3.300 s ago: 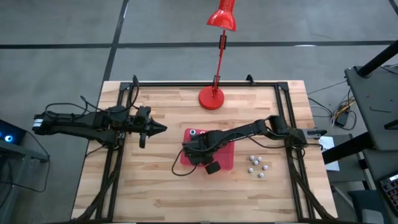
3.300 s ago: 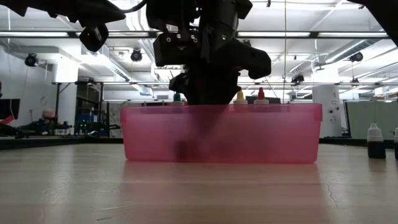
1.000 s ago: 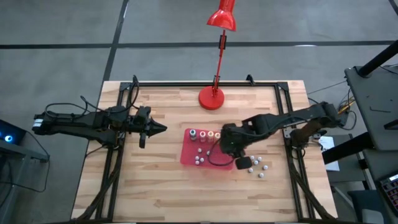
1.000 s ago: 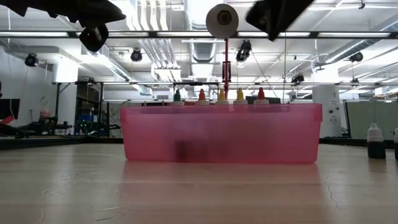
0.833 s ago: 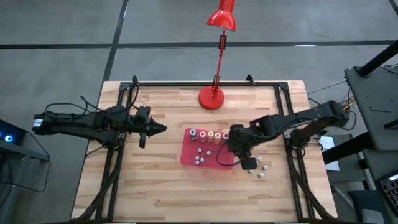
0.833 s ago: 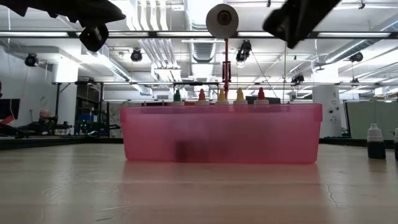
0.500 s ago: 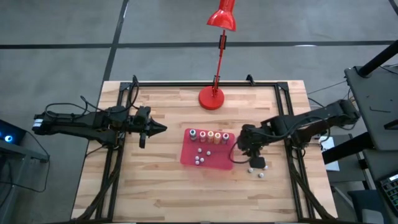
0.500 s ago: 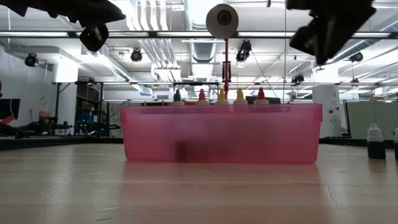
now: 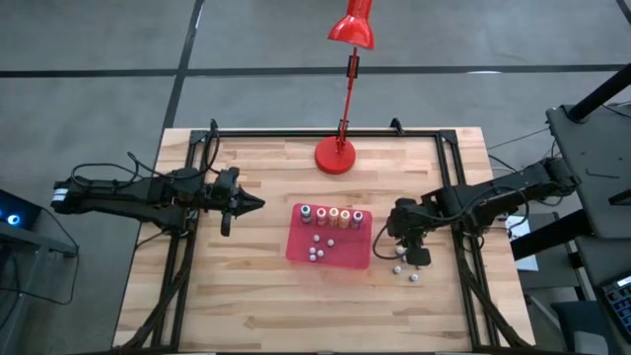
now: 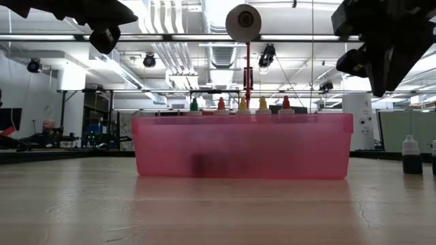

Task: Pick & Place food coloring
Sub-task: Put the small black food coloring bottle into the red bin

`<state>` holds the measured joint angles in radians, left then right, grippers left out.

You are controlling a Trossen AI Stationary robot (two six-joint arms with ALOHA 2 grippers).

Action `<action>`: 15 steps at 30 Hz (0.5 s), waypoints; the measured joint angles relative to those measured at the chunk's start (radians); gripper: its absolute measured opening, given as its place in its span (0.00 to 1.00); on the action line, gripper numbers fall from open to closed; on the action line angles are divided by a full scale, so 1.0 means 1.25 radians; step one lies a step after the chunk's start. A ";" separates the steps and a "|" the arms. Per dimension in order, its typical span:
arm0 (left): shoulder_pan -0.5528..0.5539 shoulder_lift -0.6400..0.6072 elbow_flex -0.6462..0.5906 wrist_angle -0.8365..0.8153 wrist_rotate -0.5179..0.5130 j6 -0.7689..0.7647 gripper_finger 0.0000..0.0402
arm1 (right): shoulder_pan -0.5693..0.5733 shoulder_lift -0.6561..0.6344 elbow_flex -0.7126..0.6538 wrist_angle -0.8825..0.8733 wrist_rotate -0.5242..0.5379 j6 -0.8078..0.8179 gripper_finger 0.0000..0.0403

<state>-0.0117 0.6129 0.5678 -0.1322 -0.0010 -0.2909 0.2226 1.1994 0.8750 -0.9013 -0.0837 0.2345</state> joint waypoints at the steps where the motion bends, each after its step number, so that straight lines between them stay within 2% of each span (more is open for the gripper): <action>1: 0.000 0.000 0.000 0.000 0.000 0.010 0.00 | 0.000 0.000 -0.002 0.001 0.000 -0.001 0.21; 8: 0.000 0.000 0.000 -0.002 0.000 0.046 0.00 | 0.000 0.000 -0.009 0.000 -0.001 -0.001 0.26; 15: 0.000 0.000 0.000 -0.002 0.000 0.078 0.00 | 0.000 0.000 -0.009 -0.008 -0.002 0.001 0.36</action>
<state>-0.0118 0.6128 0.5678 -0.1352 -0.0013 -0.1939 0.2226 1.1999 0.8635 -0.9115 -0.0860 0.2359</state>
